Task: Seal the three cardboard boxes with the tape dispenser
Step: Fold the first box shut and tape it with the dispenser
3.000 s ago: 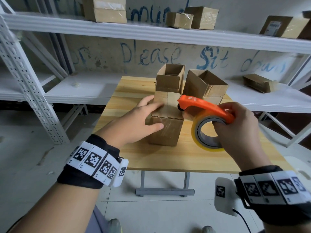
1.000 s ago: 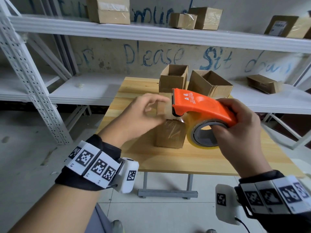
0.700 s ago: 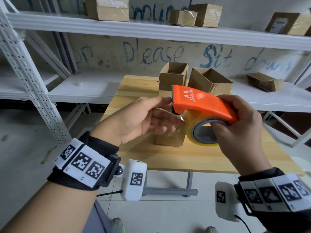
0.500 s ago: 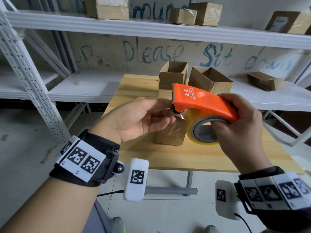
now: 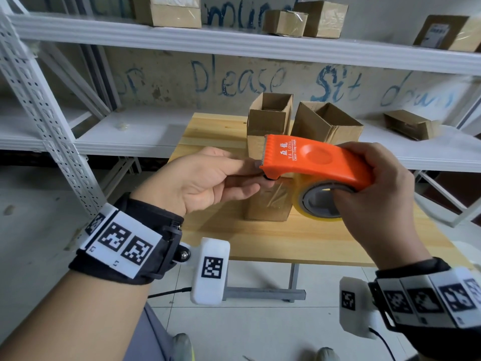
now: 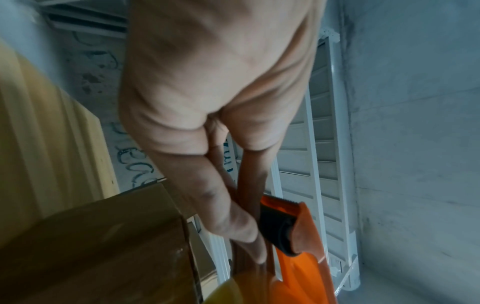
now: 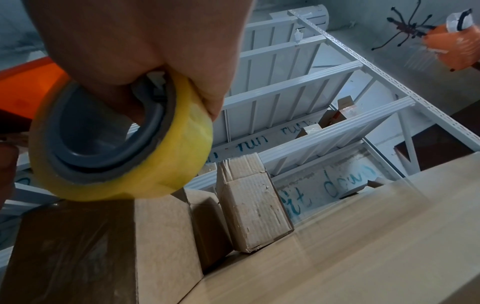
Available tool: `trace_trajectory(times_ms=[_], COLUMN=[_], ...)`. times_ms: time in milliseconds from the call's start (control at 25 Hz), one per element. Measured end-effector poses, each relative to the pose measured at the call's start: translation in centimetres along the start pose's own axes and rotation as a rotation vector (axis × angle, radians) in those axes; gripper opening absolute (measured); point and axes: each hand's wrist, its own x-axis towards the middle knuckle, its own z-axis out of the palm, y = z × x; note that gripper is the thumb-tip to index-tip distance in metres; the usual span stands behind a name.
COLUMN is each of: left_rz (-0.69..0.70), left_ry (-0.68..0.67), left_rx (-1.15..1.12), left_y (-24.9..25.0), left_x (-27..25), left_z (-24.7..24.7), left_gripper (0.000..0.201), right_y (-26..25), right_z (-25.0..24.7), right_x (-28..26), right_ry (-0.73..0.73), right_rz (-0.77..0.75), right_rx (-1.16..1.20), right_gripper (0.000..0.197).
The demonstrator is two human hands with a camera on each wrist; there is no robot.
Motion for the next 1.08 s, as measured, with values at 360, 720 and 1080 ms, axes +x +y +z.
trace_trajectory(times_ms=[360,720,1080], left_rz=[0.069,0.06,0.031], left_ry=[0.077,0.155,0.183], left_rx=[0.101,-0.064,-0.095], left_y=[0.4,0.1,1.0], left_x=[-0.2,0.0,0.0], left_z=[-0.3,0.9,-0.8], left_gripper=[0.026,0.044,0.017], right_y=[0.4,0.4,1.3], right_z=[-0.6,-1.2,-1.6], right_x=[0.5,0.3,0.9], right_ry=[-0.057,-0.02,-0.041], right_rz=[-0.024,0.0,-0.068], right_rx=[-0.038,-0.032,-0.104], right_gripper=[0.06,0.058,0.06])
